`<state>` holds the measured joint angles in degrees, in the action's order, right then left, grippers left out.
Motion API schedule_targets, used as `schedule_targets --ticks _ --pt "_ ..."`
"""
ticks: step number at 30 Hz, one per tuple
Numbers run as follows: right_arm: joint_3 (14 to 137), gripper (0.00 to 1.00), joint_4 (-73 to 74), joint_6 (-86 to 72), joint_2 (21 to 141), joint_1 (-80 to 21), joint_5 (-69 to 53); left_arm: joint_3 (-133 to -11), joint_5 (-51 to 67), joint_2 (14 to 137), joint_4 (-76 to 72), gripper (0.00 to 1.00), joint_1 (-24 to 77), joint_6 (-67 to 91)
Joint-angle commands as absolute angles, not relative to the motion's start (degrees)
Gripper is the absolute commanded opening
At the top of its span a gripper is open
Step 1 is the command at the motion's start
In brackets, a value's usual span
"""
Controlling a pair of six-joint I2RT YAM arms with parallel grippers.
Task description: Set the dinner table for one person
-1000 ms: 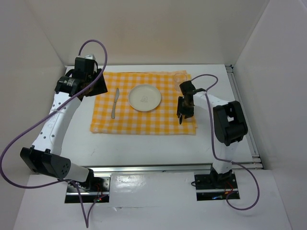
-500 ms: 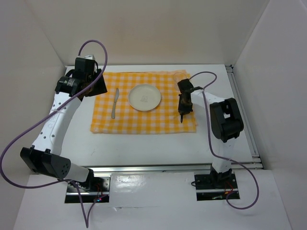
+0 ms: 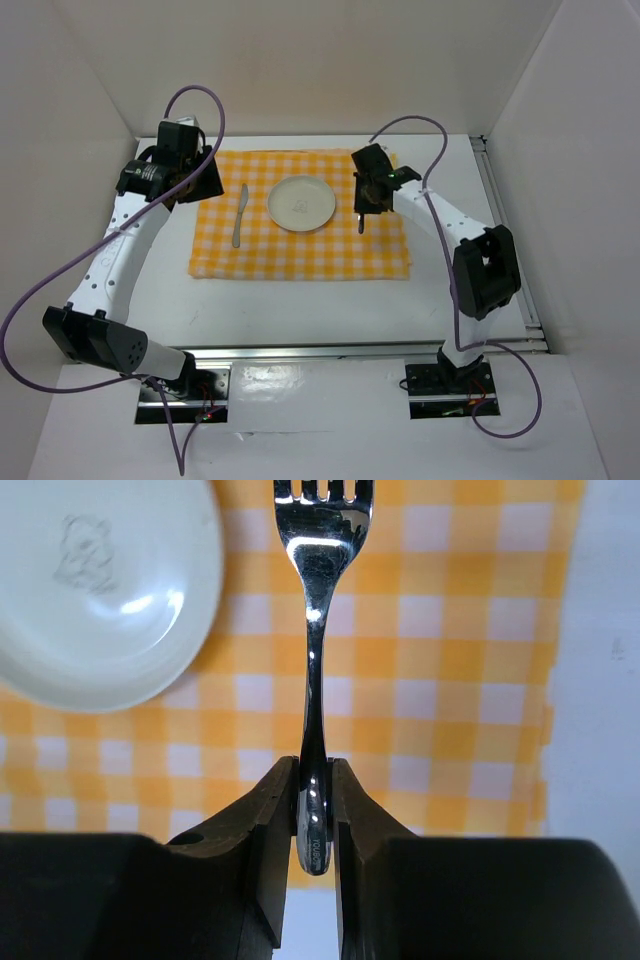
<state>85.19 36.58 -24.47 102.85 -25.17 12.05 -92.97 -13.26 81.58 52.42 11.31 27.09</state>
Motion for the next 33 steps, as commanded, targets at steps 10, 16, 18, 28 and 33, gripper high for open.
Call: schedule_targets --ticks 10,16,18,28,33 --pt "70.8 0.01 33.8 -13.0 90.3 -46.6 -0.9 -93.1 -14.2 80.3 51.9 0.60 9.8 26.6" --pt "70.0 0.01 33.0 -16.2 89.0 -49.3 -4.0 -90.4 -12.8 88.5 51.3 0.60 8.7 28.4" --pt "71.1 0.01 33.7 -19.0 88.9 -49.3 -2.0 -91.0 -12.8 93.2 51.3 0.58 8.7 29.7" --pt "75.1 0.01 43.6 -27.3 80.1 -45.4 9.2 -106.9 -19.2 121.8 56.4 0.54 11.3 31.8" --pt "76.3 0.01 46.8 -28.6 74.7 -43.2 10.8 -106.3 -15.2 125.8 54.1 0.53 9.5 29.6"
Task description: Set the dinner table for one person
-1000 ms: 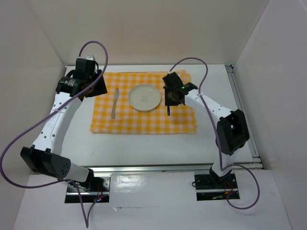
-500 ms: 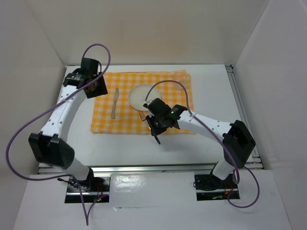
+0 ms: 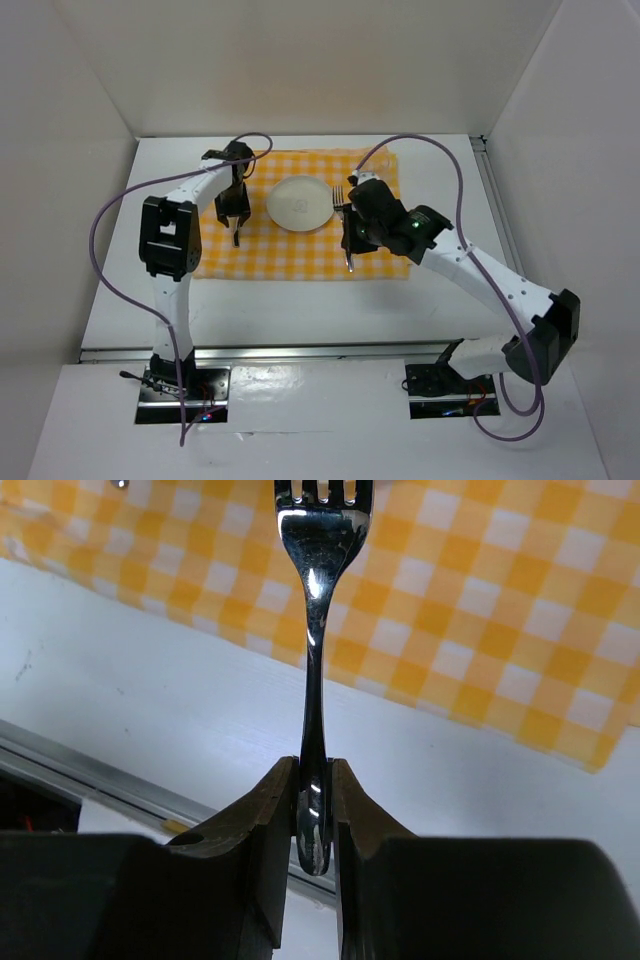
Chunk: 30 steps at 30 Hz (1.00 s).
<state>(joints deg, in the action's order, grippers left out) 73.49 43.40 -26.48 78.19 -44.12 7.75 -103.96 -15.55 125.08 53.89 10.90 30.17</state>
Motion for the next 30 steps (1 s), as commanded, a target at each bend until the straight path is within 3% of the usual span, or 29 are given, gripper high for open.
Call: schedule_targets --ticks 1,18,23,26,30 --pt "76.3 0.01 46.8 -28.6 74.7 -42.3 11.5 -106.3 -14.7 126.5 54.1 0.52 9.5 29.1" --pt "76.9 0.01 48.9 -28.6 72.8 -40.2 12.0 -103.3 -10.5 130.5 48.5 0.51 9.5 27.2" --pt "76.9 0.01 48.9 -28.6 72.8 -40.2 12.0 -103.3 -9.7 130.5 48.5 0.59 9.5 26.6" --pt "76.9 0.01 48.9 -28.6 72.8 -40.2 12.0 -103.3 -9.1 131.7 48.5 0.59 9.0 26.1" --pt "76.9 0.01 48.9 -29.1 72.8 -40.2 12.0 -103.3 -6.9 132.5 48.5 0.43 7.7 26.1"
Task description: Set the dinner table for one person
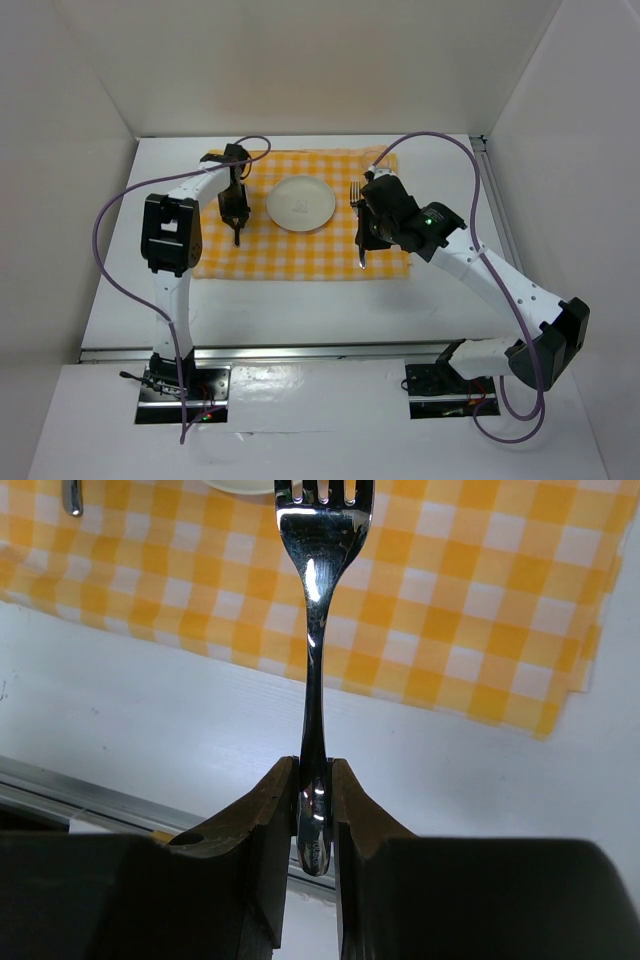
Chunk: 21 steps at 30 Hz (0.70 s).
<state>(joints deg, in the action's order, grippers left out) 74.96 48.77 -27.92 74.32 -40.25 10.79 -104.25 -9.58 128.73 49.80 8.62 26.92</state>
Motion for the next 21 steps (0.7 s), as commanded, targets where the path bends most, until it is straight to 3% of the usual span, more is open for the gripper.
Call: schedule_targets --ticks 1,4,5,9,21 --pt "76.9 0.01 48.9 -29.1 72.8 -40.2 12.0 -103.3 -6.1 133.1 48.0 0.35 7.7 25.6" --pt "76.9 0.01 48.9 -29.1 72.8 -40.2 12.0 -103.8 -6.1 132.5 48.0 0.24 7.7 25.6" --pt "76.9 0.01 48.9 -29.1 72.3 -40.2 12.0 -103.8 -6.1 132.0 48.8 0.14 7.7 25.1" --pt "77.4 0.01 49.4 -29.6 72.2 -40.2 12.0 -105.7 -9.0 128.4 51.0 0.01 7.2 25.0" --pt "78.0 0.01 49.4 -30.1 72.2 -40.2 13.1 -109.2 -5.3 112.8 52.7 0.00 7.2 22.2"
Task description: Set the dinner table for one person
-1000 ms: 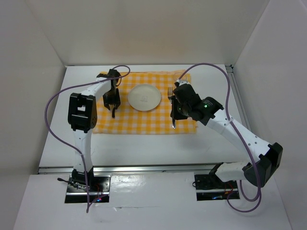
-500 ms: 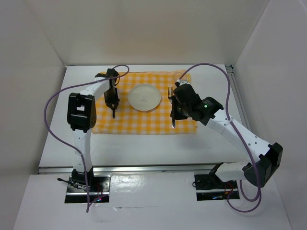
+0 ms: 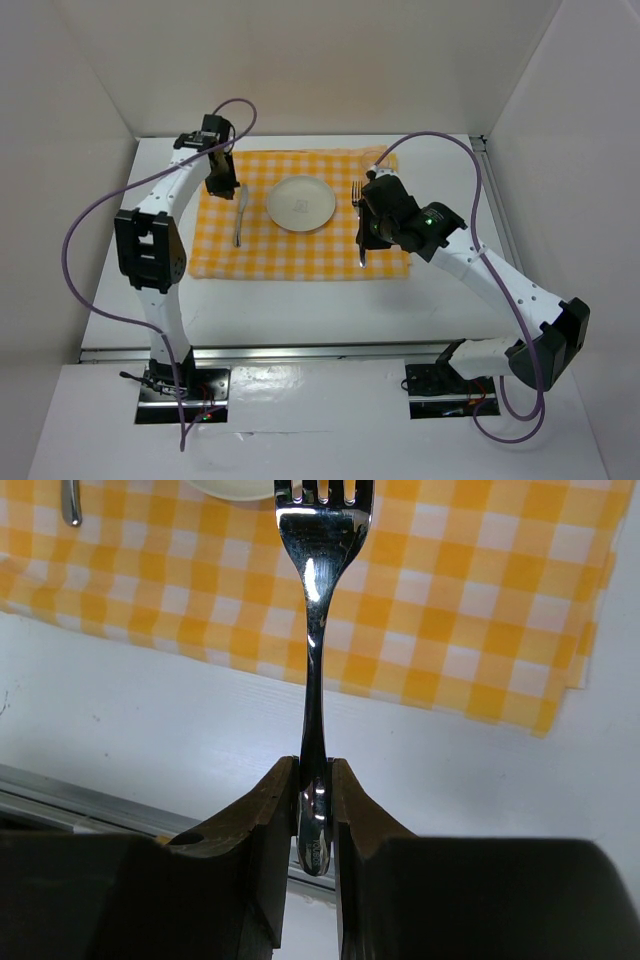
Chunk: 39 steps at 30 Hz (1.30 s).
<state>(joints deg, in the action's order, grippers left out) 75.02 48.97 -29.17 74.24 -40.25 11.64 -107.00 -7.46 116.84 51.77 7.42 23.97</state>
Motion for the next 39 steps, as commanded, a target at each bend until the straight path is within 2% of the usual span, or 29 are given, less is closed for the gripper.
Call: schedule_targets --ticks 1,3,4,5,6,9,10,11,14,20,26,32,33,38,39 --pt "78.0 0.01 48.8 -30.1 72.2 -40.2 13.1 -109.2 -4.8 112.8 52.7 0.00 7.2 22.1" --pt "78.0 0.01 48.8 -30.1 72.9 -40.2 13.1 -108.7 -4.7 112.8 52.7 0.00 7.2 22.1" --pt "78.0 0.01 48.8 -30.1 72.9 -40.2 13.1 -108.7 -5.7 113.3 52.2 0.02 7.2 21.6" --pt "78.0 0.01 48.3 -30.1 73.5 -40.2 13.1 -108.7 -7.1 114.0 52.2 0.08 7.9 21.6" --pt "78.0 0.01 48.3 -30.1 73.5 -40.2 13.1 -108.7 -9.6 115.7 52.2 0.22 7.9 21.6" --pt "78.0 0.01 48.3 -30.1 74.0 -40.2 12.4 -109.2 -11.0 120.2 51.7 0.50 8.4 21.6" --pt "78.0 0.01 48.3 -30.1 74.0 -40.2 12.4 -109.8 -11.0 121.3 51.7 0.54 8.4 21.6" --pt "78.6 0.01 48.3 -30.1 74.0 -40.2 12.4 -109.8 -11.0 122.3 51.1 0.63 8.4 21.6" --pt "79.1 0.01 49.0 -29.6 74.0 -39.6 12.9 -109.8 -12.0 125.7 50.3 0.64 8.4 21.6" --pt "79.6 0.01 50.1 -29.6 74.0 -39.6 13.4 -109.0 -11.4 130.2 48.6 0.62 8.4 21.0" --pt "79.6 0.01 50.6 -29.6 74.0 -39.6 14.5 -108.4 -8.8 132.7 47.5 0.50 8.4 21.0" --pt "79.6 0.01 50.6 -29.6 74.0 -39.6 14.5 -107.3 -10.9 133.8 47.5 0.33 8.4 22.1" --pt "79.6 0.01 50.6 -29.6 74.0 -39.6 14.5 -107.3 -10.9 133.8 47.5 0.25 8.4 22.1" --pt "80.2 0.01 50.6 -29.6 74.0 -39.6 14.5 -109.4 -13.4 130.5 50.0 0.00 8.4 22.7" --pt "80.2 0.01 50.6 -29.6 73.5 -39.6 14.5 -110.0 -14.0 129.7 50.5 0.00 8.4 22.7"
